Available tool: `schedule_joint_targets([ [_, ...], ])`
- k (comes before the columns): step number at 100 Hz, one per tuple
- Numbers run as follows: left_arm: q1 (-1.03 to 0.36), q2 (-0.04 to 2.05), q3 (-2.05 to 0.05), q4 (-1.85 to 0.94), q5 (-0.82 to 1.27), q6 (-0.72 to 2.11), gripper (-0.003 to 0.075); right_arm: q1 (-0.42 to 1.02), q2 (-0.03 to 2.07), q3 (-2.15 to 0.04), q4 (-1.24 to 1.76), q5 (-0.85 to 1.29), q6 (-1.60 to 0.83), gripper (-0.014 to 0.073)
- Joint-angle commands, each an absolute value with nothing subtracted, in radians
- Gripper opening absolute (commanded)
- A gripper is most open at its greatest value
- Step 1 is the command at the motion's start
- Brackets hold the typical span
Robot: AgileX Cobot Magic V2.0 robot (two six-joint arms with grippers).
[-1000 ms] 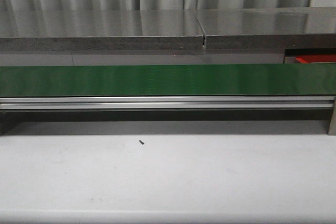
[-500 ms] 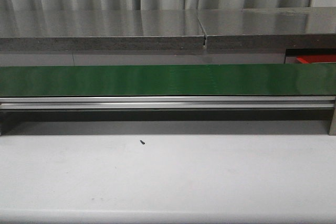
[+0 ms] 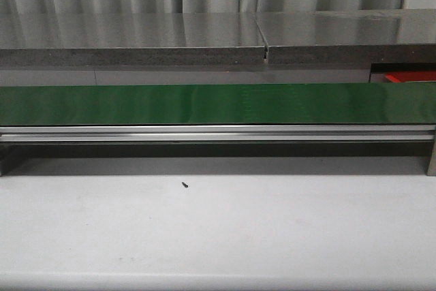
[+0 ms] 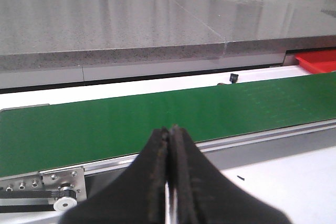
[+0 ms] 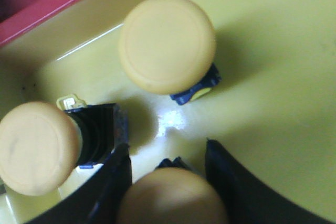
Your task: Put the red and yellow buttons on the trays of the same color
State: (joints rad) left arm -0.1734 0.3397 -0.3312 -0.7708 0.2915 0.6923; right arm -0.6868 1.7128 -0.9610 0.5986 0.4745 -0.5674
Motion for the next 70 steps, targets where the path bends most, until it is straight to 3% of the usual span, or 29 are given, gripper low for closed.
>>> schedule_joint_targets([
  [1,-0.182,0.344,-0.358,-0.794,0.231,0.688,-0.0019,-0.687,1.674,-0.98,0.62,0.443,-0.599,0.0108],
  [11,-0.182,0.344,-0.358,-0.794,0.231,0.688,-0.0019,-0.687,1.674,-0.98,0.62,0.444,-0.604,0.0262],
  [21,-0.182,0.344,-0.358,-0.794,0.231,0.688,-0.0019,-0.687,1.674,-0.98,0.621,0.446,-0.604,0.0473],
  [28,-0.182,0.344,-0.358,-0.794,0.231,0.688,-0.0019,-0.687,1.674,-0.982,0.622,0.445,-0.604,0.0559],
  [70,-0.182,0.344,-0.358,-0.794,0.231,0.688,-0.0019,-0.619,1.434,-0.983,0.648,0.426,-0.616,0.057],
])
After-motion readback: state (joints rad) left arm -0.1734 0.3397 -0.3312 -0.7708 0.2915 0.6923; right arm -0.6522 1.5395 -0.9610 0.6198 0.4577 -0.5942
